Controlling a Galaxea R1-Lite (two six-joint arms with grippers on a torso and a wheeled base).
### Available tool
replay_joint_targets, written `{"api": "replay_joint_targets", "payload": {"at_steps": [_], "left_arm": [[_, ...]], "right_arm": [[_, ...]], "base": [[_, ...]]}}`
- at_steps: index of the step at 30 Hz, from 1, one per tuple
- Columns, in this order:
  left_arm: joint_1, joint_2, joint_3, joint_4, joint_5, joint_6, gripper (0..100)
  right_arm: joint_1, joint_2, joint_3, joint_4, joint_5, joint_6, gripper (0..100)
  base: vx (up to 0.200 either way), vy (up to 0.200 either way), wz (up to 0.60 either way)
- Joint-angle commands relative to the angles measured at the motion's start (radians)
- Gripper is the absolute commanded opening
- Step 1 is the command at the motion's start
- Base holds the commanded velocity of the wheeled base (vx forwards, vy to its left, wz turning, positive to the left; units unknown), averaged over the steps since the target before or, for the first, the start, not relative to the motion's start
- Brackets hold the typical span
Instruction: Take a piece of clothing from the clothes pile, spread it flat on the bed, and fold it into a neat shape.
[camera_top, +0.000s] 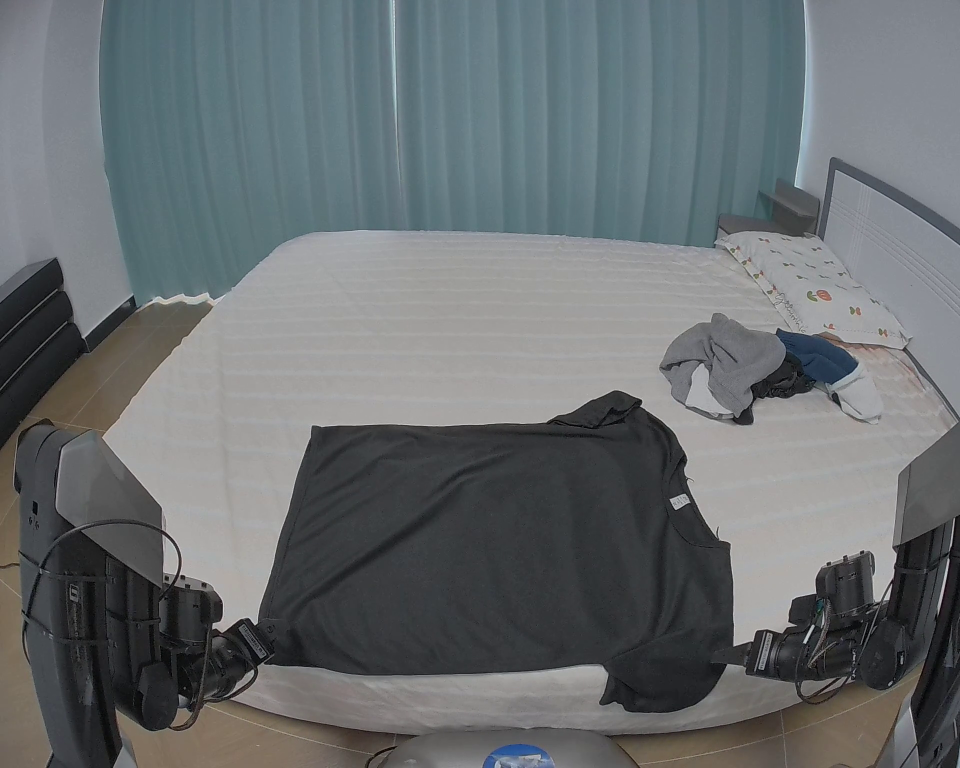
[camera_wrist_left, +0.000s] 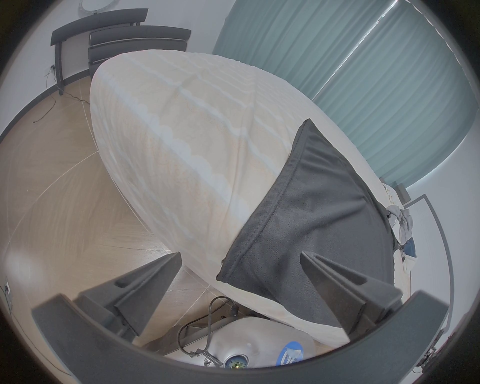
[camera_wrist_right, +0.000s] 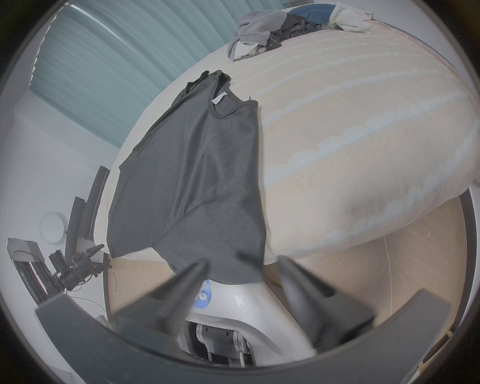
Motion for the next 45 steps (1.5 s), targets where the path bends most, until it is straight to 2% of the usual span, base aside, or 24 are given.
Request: {"api": "replay_joint_targets", "payload": {"at_steps": [1, 2, 9, 11, 14, 19, 24, 31, 40, 45], "left_arm": [[0.007, -0.008, 0.015, -0.002, 0.000, -0.002, 100], [0.010, -0.017, 0.015, -0.011, 0.002, -0.005, 100], [0.013, -0.097, 0.015, -0.021, 0.002, -0.065, 100], [0.036, -0.105, 0.015, -0.021, 0.000, -0.085, 100], [0.050, -0.106, 0.015, -0.022, -0.010, -0.093, 100], [0.068, -0.117, 0.012, -0.024, -0.026, -0.103, 100], [0.081, -0.162, 0.015, -0.024, -0.096, -0.168, 100], [0.082, -0.154, 0.008, -0.024, -0.099, -0.172, 100], [0.078, -0.157, 0.010, -0.024, -0.101, -0.192, 100], [0.076, -0.183, 0.015, -0.024, -0.176, -0.215, 100]], "right_arm": [[-0.015, -0.033, 0.017, -0.002, 0.005, 0.030, 100], [-0.024, -0.071, 0.017, 0.001, 0.016, 0.063, 100], [-0.036, -0.145, 0.016, -0.005, 0.068, 0.160, 100], [-0.030, -0.151, 0.017, -0.025, 0.108, 0.238, 100], [-0.007, -0.151, 0.017, -0.036, 0.151, 0.290, 100], [-0.010, -0.134, 0.017, -0.059, 0.152, 0.298, 100], [-0.007, -0.115, 0.017, -0.062, 0.152, 0.303, 100], [-0.006, -0.122, 0.017, -0.063, 0.152, 0.329, 100], [-0.006, -0.114, 0.017, -0.098, 0.151, 0.340, 100], [-0.003, -0.114, 0.017, -0.157, 0.145, 0.369, 100]], "base": [[0.000, 0.000, 0.00], [0.000, 0.000, 0.00], [0.000, 0.000, 0.00], [0.000, 0.000, 0.00], [0.000, 0.000, 0.00], [0.000, 0.000, 0.00], [0.000, 0.200, 0.00], [0.000, 0.200, 0.00], [0.000, 0.000, 0.00], [0.080, 0.000, 0.00]]}}
